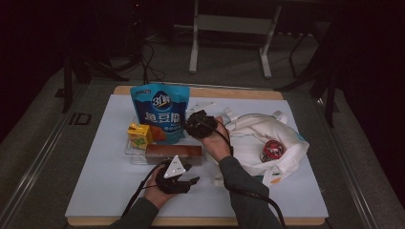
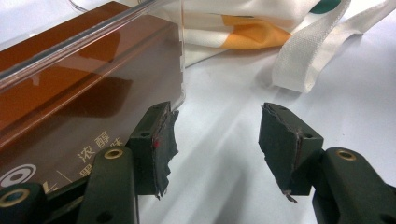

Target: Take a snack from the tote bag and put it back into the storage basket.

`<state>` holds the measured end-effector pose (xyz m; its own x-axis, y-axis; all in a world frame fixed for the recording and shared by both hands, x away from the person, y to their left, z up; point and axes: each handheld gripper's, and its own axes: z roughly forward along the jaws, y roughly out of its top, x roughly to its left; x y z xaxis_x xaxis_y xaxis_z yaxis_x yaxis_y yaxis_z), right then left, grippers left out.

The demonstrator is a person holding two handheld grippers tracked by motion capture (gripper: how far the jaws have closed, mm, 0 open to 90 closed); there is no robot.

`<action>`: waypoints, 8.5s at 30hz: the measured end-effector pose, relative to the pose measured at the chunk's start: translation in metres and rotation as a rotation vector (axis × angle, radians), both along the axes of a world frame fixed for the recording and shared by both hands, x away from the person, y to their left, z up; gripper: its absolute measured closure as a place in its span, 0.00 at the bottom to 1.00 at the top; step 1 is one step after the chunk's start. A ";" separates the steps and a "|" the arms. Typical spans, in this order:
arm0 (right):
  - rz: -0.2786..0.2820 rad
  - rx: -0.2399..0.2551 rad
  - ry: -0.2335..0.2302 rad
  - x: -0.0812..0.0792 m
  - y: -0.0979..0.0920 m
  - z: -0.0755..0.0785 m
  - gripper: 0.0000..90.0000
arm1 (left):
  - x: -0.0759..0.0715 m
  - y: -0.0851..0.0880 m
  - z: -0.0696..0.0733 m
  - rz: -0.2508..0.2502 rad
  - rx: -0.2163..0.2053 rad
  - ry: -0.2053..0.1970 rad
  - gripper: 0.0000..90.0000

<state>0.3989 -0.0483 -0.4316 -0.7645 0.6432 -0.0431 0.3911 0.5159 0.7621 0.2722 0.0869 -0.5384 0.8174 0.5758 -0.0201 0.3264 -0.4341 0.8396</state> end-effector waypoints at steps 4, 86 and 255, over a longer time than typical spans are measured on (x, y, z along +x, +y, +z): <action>0.001 0.011 -0.005 -0.001 -0.002 0.003 0.84 | 0.000 0.000 0.000 0.001 -0.001 0.000 0.50; -0.142 -0.151 -0.061 -0.031 -0.158 0.038 0.80 | 0.001 0.000 0.000 0.003 -0.004 0.006 0.49; -0.342 -0.189 0.197 -0.022 -0.246 -0.044 0.28 | 0.003 0.001 0.000 0.011 -0.004 0.024 0.48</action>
<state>0.3769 -0.2948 -0.4752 -0.5147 0.8554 -0.0589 0.6923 0.4551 0.5600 0.2749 0.0876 -0.5387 0.8099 0.5850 -0.0419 0.3517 -0.4273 0.8329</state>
